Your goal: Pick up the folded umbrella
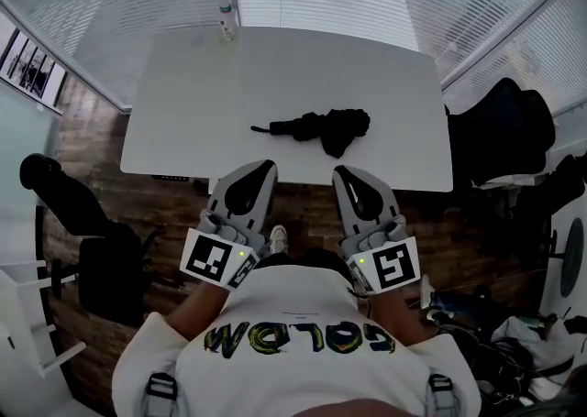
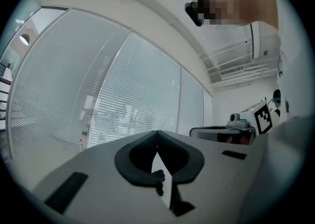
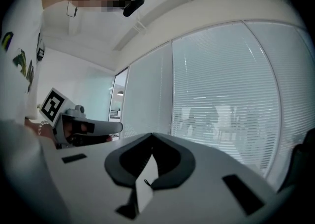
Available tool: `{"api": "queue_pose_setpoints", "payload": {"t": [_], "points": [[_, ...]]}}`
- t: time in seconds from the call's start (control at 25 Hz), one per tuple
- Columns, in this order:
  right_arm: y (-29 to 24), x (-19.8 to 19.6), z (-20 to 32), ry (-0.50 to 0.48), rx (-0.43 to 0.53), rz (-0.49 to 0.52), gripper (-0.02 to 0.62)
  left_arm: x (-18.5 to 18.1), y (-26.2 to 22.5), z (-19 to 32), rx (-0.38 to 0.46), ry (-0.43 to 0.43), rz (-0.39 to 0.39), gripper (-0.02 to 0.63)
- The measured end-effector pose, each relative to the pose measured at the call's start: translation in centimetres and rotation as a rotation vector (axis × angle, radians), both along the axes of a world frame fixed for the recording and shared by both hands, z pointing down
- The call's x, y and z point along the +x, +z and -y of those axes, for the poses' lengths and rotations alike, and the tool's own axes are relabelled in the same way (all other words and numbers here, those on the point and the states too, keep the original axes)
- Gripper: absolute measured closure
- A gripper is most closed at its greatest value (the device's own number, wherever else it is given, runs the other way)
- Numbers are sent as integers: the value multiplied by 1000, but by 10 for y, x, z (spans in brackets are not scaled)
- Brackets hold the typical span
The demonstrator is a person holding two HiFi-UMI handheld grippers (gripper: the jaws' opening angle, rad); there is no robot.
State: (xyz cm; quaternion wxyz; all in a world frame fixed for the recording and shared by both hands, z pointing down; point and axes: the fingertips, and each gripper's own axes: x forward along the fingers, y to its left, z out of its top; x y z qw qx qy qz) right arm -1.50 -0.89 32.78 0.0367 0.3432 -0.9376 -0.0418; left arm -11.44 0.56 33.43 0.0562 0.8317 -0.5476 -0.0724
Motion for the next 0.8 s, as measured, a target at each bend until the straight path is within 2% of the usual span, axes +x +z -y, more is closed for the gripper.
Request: {"api": "queue_pose_setpoints", "payload": {"t": [0.52,0.8], "points": [[2,-10,48,8,0,-4,584,-16,0,42,-3,-11,-1,595],[4,9,92,16,1,9,584,2,5,87,-13,-12,11,595]]}}
